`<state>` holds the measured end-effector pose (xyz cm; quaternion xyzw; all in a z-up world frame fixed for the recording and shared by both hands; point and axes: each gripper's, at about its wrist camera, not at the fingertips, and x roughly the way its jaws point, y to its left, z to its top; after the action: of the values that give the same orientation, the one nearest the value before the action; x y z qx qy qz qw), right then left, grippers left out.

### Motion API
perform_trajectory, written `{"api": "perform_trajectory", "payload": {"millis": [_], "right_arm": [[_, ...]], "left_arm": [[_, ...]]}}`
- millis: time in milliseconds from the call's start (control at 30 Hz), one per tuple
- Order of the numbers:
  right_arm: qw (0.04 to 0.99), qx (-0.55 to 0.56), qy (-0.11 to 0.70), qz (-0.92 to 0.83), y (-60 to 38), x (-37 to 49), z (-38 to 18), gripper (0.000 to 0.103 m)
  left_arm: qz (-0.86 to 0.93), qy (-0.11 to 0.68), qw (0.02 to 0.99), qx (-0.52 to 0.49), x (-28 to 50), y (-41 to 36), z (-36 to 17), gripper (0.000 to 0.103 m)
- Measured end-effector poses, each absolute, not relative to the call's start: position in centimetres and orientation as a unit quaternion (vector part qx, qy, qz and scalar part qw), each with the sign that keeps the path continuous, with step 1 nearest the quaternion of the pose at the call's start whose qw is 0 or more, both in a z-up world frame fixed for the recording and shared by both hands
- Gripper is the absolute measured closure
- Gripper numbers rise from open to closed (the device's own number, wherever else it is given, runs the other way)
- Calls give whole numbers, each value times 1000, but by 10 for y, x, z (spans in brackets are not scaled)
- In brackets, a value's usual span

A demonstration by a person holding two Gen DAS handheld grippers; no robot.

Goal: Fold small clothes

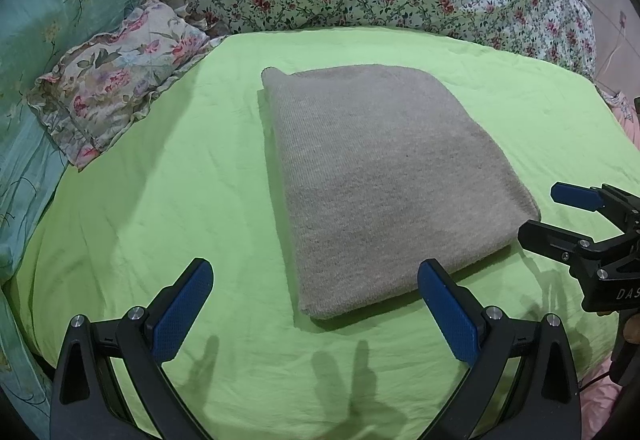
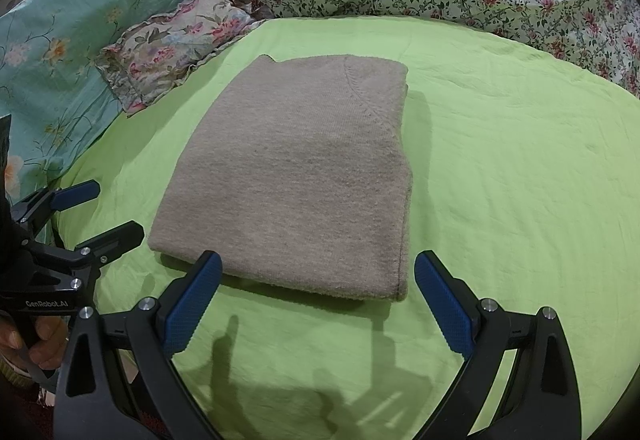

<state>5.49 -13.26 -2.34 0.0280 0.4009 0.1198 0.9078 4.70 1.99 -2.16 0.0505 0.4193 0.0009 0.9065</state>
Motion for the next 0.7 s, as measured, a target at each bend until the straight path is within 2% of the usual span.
{"api": "perform_trajectory", "payload": {"millis": [700], "right_arm": [[908,35,401,119,-134,55,-20,6]], "left_arm": [[1,419,907,48,44,15,-20,1]]}}
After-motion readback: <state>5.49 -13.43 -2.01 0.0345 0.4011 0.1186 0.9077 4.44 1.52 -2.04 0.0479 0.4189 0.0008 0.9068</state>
